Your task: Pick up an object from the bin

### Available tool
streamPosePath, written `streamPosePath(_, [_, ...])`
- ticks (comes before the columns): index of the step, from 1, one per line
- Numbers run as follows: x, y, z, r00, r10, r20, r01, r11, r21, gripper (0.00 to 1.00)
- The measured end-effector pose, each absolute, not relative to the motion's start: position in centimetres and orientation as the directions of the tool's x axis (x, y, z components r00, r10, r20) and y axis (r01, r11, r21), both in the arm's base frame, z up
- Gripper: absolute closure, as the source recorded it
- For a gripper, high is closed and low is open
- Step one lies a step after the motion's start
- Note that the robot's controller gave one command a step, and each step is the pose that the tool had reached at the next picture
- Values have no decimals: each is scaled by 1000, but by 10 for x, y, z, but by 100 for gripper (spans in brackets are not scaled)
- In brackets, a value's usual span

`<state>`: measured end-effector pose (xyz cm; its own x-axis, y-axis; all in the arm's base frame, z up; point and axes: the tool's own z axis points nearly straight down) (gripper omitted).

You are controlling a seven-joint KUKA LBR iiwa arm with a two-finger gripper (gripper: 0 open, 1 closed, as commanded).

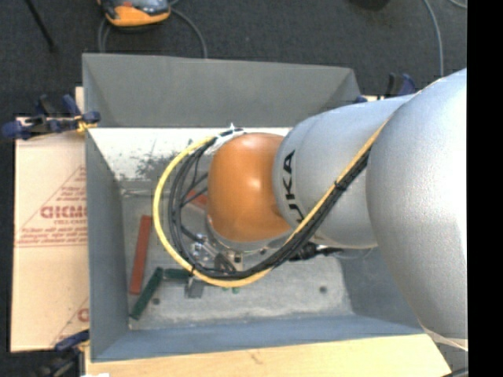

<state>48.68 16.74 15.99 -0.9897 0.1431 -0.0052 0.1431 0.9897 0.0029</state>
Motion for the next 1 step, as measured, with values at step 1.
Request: streamPosePath(1, [489, 161, 210, -992, 127, 4, 127, 992, -2, 100])
